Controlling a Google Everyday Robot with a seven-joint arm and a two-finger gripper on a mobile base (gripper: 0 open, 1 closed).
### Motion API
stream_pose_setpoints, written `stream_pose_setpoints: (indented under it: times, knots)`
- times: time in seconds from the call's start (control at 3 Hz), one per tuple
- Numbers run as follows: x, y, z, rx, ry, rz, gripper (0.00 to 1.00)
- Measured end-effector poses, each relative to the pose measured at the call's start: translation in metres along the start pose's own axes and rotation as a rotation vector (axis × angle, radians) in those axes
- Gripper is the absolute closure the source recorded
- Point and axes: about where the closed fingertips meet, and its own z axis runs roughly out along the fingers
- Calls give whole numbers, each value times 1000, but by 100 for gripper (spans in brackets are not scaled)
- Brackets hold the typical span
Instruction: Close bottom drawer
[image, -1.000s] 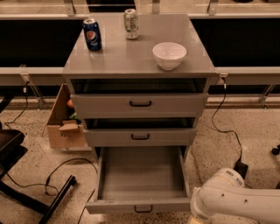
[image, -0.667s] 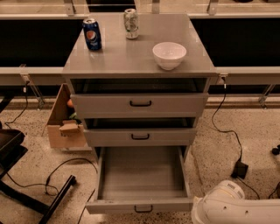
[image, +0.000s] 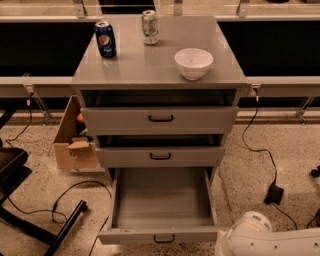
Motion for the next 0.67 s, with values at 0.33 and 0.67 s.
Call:
stream_pose_setpoints:
  times: [0.33,0.67]
  knots:
    - [15,22,64,-52,-17,-30,3]
    - [21,34,125,-87,-79,-34,26]
